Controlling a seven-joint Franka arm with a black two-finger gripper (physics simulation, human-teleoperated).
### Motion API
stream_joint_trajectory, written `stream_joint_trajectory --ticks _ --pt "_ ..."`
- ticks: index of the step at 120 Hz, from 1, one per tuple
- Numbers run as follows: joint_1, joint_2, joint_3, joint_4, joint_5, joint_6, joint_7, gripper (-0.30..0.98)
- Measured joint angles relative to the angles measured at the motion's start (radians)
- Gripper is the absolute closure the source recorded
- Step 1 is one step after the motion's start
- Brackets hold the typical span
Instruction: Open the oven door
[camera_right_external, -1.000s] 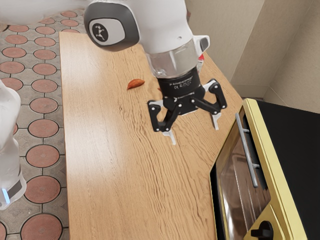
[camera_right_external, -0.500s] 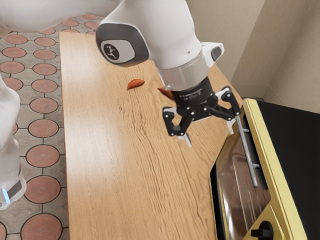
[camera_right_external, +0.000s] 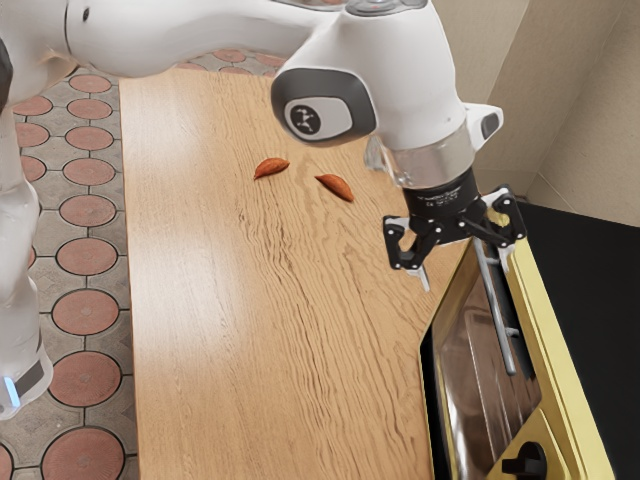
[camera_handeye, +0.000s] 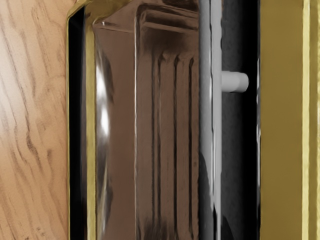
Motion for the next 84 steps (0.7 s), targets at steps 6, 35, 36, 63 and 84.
stream_joint_trajectory --ticks 6,35,36,63,84 --pt "0.009 0.003 0.001 -0.001 -0.002 0.004 0.013 0.00" --pt "-0.019 0.029 0.002 -0.013 -0.018 0.022 0.063 0.00" --pt "-0.020 0.029 0.002 -0.013 -0.019 0.022 0.065 0.00" --pt "-0.064 0.046 0.024 -0.013 -0.039 0.028 0.097 0.00" --pt "-0.073 0.053 0.030 -0.015 -0.060 0.030 0.116 0.00"
